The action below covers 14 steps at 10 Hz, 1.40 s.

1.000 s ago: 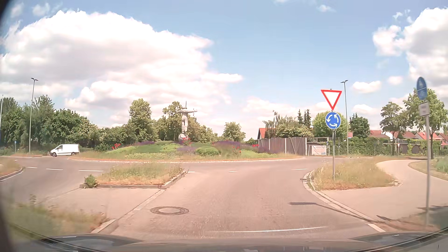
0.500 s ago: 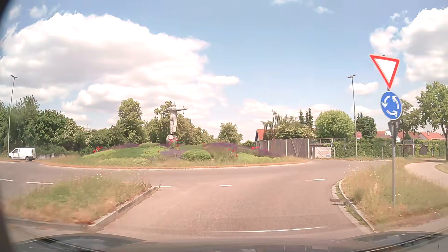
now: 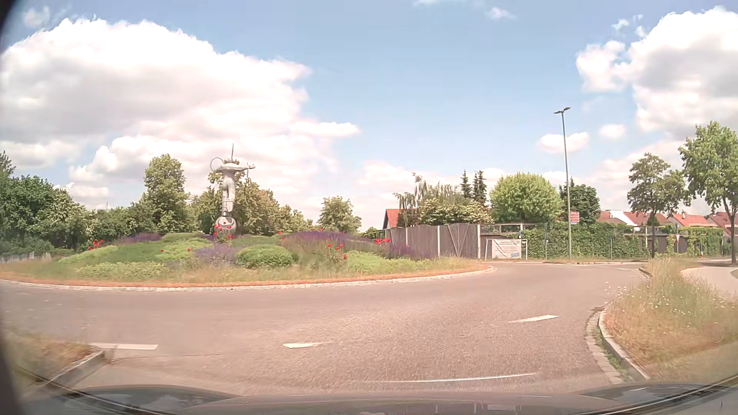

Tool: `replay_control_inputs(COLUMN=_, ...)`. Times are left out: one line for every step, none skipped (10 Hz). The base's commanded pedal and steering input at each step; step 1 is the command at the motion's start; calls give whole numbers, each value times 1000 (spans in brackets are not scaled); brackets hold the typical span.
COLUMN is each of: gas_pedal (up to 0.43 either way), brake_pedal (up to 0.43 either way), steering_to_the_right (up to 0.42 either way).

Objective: Follow the waypoints while adhering to traffic rules and regulations

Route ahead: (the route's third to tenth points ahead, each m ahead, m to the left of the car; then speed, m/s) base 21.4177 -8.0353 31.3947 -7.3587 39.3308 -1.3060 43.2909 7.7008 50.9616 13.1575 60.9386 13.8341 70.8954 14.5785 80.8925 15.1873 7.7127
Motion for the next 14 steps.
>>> replay_control_inputs(gas_pedal=98, brake_pedal=12, steering_to_the_right=141)
replay_control_inputs(gas_pedal=157, brake_pedal=12, steering_to_the_right=155)
replay_control_inputs(gas_pedal=177, brake_pedal=12, steering_to_the_right=176)
replay_control_inputs(gas_pedal=177, brake_pedal=12, steering_to_the_right=191)
replay_control_inputs(gas_pedal=177, brake_pedal=12, steering_to_the_right=199)
replay_control_inputs(gas_pedal=189, brake_pedal=12, steering_to_the_right=201)
replay_control_inputs(gas_pedal=189, brake_pedal=12, steering_to_the_right=201)
replay_control_inputs(gas_pedal=189, brake_pedal=12, steering_to_the_right=201)
replay_control_inputs(gas_pedal=177, brake_pedal=12, steering_to_the_right=200)
replay_control_inputs(gas_pedal=177, brake_pedal=12, steering_to_the_right=195)
replay_control_inputs(gas_pedal=177, brake_pedal=12, steering_to_the_right=190)
replay_control_inputs(gas_pedal=177, brake_pedal=12, steering_to_the_right=175)
replay_control_inputs(gas_pedal=177, brake_pedal=12, steering_to_the_right=151)
replay_control_inputs(gas_pedal=177, brake_pedal=12, steering_to_the_right=108)
